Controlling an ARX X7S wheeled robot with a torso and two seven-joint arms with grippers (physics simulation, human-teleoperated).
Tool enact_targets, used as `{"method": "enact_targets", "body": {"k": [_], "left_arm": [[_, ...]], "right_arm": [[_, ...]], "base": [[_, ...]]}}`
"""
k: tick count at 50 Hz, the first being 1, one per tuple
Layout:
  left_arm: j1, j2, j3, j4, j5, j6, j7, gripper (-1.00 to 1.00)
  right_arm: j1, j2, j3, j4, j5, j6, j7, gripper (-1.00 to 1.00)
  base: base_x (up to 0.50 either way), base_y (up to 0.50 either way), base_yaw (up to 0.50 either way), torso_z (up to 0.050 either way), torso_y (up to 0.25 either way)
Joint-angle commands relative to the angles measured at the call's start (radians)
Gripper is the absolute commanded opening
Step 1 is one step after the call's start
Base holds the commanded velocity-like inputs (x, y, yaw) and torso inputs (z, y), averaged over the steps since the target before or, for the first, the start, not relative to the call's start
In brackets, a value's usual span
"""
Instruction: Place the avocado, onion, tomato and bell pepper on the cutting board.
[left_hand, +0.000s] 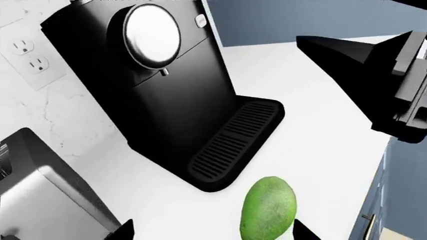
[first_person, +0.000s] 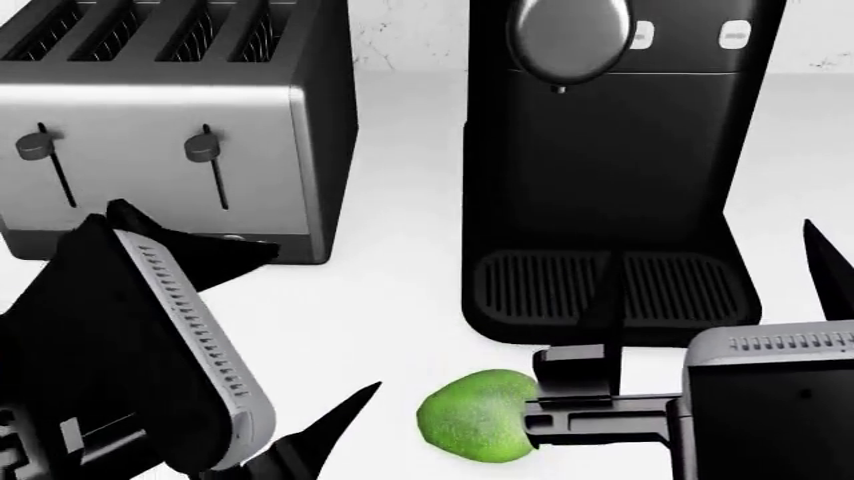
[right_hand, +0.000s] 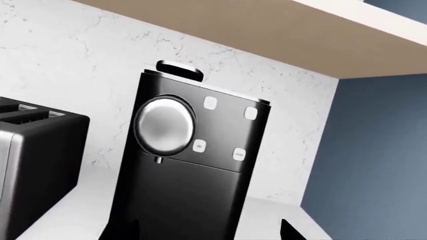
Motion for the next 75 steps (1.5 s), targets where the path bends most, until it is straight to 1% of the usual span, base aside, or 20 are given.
{"method": "enact_targets", "body": {"k": [1, 4, 7, 26, 34, 46, 51, 55, 60, 64, 66, 75], "left_arm": [[0.015, 0.055, 0.130, -0.075, 0.260, 0.095, 0.198, 1.00], [0.020, 0.067, 0.173, -0.103, 0.308, 0.124, 0.226, 1.00], [0.023, 0.074, 0.193, -0.109, 0.324, 0.137, 0.237, 1.00], [0.034, 0.081, 0.366, -0.205, 0.485, 0.230, 0.325, 1.00], [0.031, 0.096, 0.398, -0.213, 0.498, 0.235, 0.329, 1.00], [0.020, 0.130, 0.475, -0.311, 0.582, 0.314, 0.385, 1.00], [0.026, 0.149, 0.510, -0.347, 0.614, 0.346, 0.402, 1.00], [0.027, 0.162, 0.506, -0.370, 0.614, 0.355, 0.404, 1.00], [0.043, 0.175, 0.536, -0.378, 0.629, 0.368, 0.403, 1.00], [0.051, 0.188, 0.553, -0.386, 0.640, 0.380, 0.402, 1.00], [0.055, 0.195, 0.556, -0.398, 0.645, 0.390, 0.402, 1.00], [0.071, 0.214, 0.593, -0.454, 0.681, 0.431, 0.416, 1.00]], "right_arm": [[0.012, -0.017, 0.014, -0.001, 0.010, 0.004, -0.004, 1.00], [0.017, -0.017, 0.018, -0.001, 0.024, 0.007, 0.005, 1.00], [0.019, -0.016, 0.012, -0.007, 0.026, 0.010, 0.013, 1.00], [0.011, -0.012, 0.020, -0.029, 0.090, 0.006, 0.069, 1.00], [-0.006, -0.011, 0.020, -0.032, 0.094, -0.014, 0.081, 1.00], [0.003, -0.002, 0.015, -0.048, 0.149, -0.023, 0.131, 1.00], [-0.021, 0.003, 0.005, -0.047, 0.122, -0.048, 0.122, 1.00], [-0.030, 0.011, 0.014, -0.045, 0.130, -0.061, 0.134, 1.00], [-0.033, 0.016, 0.008, -0.049, 0.143, -0.071, 0.151, 1.00], [-0.022, 0.035, 0.000, -0.063, 0.141, -0.083, 0.182, 1.00], [-0.019, 0.053, 0.007, -0.062, 0.184, -0.107, 0.201, 1.00], [-0.035, 0.079, -0.026, -0.057, 0.179, -0.147, 0.210, 1.00]], "base": [[0.00, 0.00, 0.00, 0.000, 0.000], [0.00, 0.00, 0.00, 0.000, 0.000], [0.00, 0.00, 0.00, 0.000, 0.000], [0.00, 0.00, 0.00, 0.000, 0.000], [0.00, 0.00, 0.00, 0.000, 0.000], [0.00, 0.00, 0.00, 0.000, 0.000], [0.00, 0.00, 0.00, 0.000, 0.000], [0.00, 0.00, 0.00, 0.000, 0.000], [0.00, 0.00, 0.00, 0.000, 0.000], [0.00, 0.00, 0.00, 0.000, 0.000], [0.00, 0.00, 0.00, 0.000, 0.000], [0.00, 0.00, 0.00, 0.000, 0.000]]}}
